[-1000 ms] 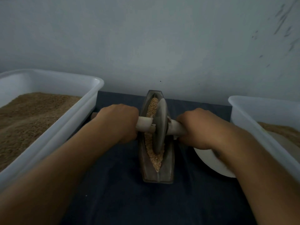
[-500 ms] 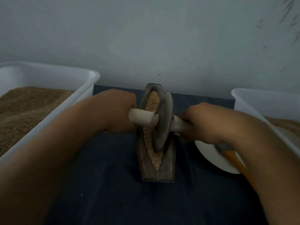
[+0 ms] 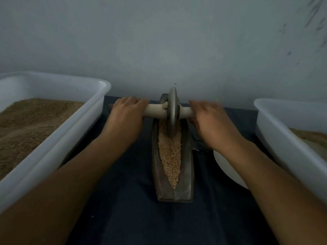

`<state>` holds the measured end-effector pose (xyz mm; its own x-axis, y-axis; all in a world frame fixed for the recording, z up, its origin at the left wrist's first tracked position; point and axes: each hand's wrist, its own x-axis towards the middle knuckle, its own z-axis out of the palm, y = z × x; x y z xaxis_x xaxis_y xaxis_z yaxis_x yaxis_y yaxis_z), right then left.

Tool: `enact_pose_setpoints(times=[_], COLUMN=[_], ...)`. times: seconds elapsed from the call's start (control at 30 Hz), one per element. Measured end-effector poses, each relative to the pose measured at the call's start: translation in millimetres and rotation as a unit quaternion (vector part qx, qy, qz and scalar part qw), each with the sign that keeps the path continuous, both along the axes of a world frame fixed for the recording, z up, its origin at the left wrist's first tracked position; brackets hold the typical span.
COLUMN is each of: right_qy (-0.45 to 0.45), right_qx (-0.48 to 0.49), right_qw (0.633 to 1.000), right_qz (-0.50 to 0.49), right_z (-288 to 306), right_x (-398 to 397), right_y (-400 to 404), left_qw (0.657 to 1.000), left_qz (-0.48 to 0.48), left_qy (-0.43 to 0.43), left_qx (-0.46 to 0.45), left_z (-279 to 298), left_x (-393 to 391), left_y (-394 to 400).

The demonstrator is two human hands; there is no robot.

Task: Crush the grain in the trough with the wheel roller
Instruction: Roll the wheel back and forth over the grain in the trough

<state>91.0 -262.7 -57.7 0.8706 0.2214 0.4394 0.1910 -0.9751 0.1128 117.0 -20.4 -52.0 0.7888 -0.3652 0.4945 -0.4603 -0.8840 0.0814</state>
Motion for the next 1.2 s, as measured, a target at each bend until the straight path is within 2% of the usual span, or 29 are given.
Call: enact_pose_setpoints(times=[0.1, 0.23, 0.47, 0.53, 0.73, 0.83, 0.97, 1.1, 1.2], right_qy=[0.014, 0.086, 0.205, 0.228, 0.233, 0.241, 0.248, 0.189, 0.144], right_qx=[0.0, 0.001, -0.078, -0.091, -0.121, -0.112, -0.091, -0.03, -0.042], right_qw=[1.0, 0.996, 0.975, 0.969, 0.965, 0.964, 0.964, 0.982, 0.988], right_qz=[0.006, -0.009, -0.022, -0.018, -0.023, -0.02, -0.016, -0.007, -0.032], right_z=[2.6, 21.3, 56.0, 61.4, 71.7, 68.7, 51.1, 30.3, 19.3], right_x=[-2.0, -16.0, -51.9, -62.1, -77.6, -76.3, -63.5, -42.2, -23.2], right_y=[-2.1, -0.7, 16.6, 21.5, 28.7, 27.3, 23.7, 21.2, 20.4], left_qw=[0.997, 0.988, 0.947, 0.941, 0.941, 0.943, 0.959, 0.977, 0.982], left_qz=[0.021, 0.07, 0.114, 0.11, 0.086, 0.067, 0.053, 0.055, 0.067], left_qy=[-0.024, -0.01, 0.135, 0.151, 0.177, 0.204, 0.195, 0.153, 0.136], left_qx=[0.064, 0.139, 0.269, 0.283, 0.277, 0.253, 0.198, 0.135, 0.117], left_z=[1.8, 16.0, 40.4, 46.1, 60.3, 54.9, 37.3, 24.9, 18.9], left_x=[-4.2, -23.6, -57.2, -64.1, -71.5, -68.1, -54.9, -37.1, -22.8], left_y=[-3.5, -11.3, -21.3, -21.3, -11.7, -11.4, -14.0, -18.5, -22.6])
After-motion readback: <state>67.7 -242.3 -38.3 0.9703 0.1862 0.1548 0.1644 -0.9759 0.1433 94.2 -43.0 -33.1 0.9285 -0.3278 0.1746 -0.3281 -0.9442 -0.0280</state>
